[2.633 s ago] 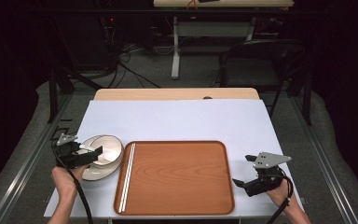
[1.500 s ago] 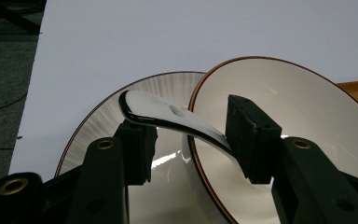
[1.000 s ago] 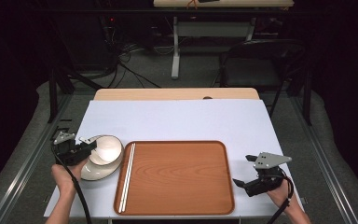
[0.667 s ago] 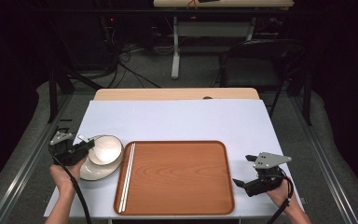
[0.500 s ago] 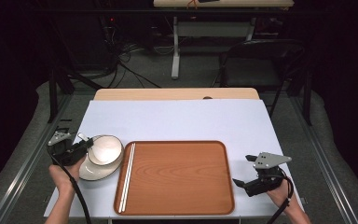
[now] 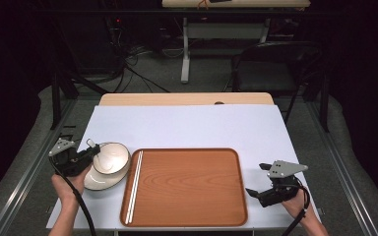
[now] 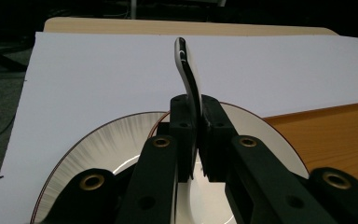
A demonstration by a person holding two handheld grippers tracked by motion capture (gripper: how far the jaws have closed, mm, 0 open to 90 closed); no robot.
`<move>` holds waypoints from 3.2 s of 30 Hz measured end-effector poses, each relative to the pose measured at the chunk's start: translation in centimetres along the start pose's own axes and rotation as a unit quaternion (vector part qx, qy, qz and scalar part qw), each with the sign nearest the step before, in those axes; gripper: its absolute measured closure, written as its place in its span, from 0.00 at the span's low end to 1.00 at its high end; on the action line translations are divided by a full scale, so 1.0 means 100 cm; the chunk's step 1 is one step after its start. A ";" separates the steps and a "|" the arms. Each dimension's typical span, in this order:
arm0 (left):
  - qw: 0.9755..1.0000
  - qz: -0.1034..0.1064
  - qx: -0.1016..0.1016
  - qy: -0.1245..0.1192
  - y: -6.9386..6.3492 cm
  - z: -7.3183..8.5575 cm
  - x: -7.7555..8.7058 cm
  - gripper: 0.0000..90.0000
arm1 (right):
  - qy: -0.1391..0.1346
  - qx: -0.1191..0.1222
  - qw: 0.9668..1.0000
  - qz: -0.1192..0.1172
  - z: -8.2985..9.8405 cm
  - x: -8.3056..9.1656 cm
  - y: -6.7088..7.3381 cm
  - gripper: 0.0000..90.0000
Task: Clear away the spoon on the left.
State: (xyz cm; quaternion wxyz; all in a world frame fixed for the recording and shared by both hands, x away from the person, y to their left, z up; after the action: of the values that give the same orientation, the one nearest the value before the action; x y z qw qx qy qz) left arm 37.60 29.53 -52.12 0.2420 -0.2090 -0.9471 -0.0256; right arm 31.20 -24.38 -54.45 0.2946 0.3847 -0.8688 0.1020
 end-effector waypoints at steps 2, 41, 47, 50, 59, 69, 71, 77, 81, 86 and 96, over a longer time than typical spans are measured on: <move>1.000 0.002 -0.002 -0.007 -0.002 -0.002 0.002 0.94 | 0.000 -0.001 1.000 -0.001 0.000 0.000 0.000 0.05; 0.986 0.125 -0.104 -0.039 -0.083 -0.043 0.024 0.94 | -0.012 -0.005 1.000 0.007 0.001 0.007 0.000 0.00; 0.982 0.145 -0.116 -0.031 -0.096 -0.042 0.022 0.94 | -0.009 -0.005 1.000 0.007 0.002 0.006 0.000 0.00; 0.980 0.157 -0.117 -0.024 -0.101 -0.041 0.021 0.94 | -0.009 -0.004 1.000 0.006 0.002 0.006 0.000 0.00; 0.973 0.191 -0.130 0.008 -0.117 -0.031 0.010 0.94 | -0.010 -0.005 1.000 0.005 0.002 0.007 0.000 0.00; 0.964 0.222 -0.141 0.050 -0.128 -0.018 0.001 0.94 | -0.009 -0.004 1.000 0.005 0.002 0.007 0.001 0.00; 0.962 0.227 -0.139 0.057 -0.128 -0.015 -0.001 0.94 | -0.010 -0.005 1.000 0.004 0.002 0.007 0.001 0.00; 0.956 0.241 -0.145 0.084 -0.131 -0.003 -0.005 0.94 | -0.006 -0.001 1.000 0.003 0.000 0.003 0.001 0.00; 0.952 0.250 -0.146 0.103 -0.132 0.002 -0.008 0.94 | -0.004 0.000 1.000 0.003 0.000 0.002 0.002 0.00; 0.946 0.258 -0.152 0.122 -0.136 0.007 -0.013 0.94 | -0.008 -0.001 1.000 0.002 -0.001 0.004 0.001 0.00; 0.942 0.266 -0.147 0.141 -0.136 0.011 -0.020 0.94 | -0.006 -0.001 1.000 0.002 0.000 0.004 0.002 0.00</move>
State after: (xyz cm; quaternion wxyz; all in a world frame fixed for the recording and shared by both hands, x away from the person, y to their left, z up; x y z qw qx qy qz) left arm 33.17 16.58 -53.27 0.3374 -0.4811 -0.7988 -0.1287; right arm 30.87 -24.50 -54.25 0.2896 0.3832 -0.8714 0.1000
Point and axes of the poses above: each handheld gripper's, and its own axes: x roughly backward along the jaws, z roughly out of its underside, y roughly to its left, the point moved 6 cm from there along -x, roughly forward along the jaws, and after that the axes turned 9 degrees about -x, right-handed, at the moved point
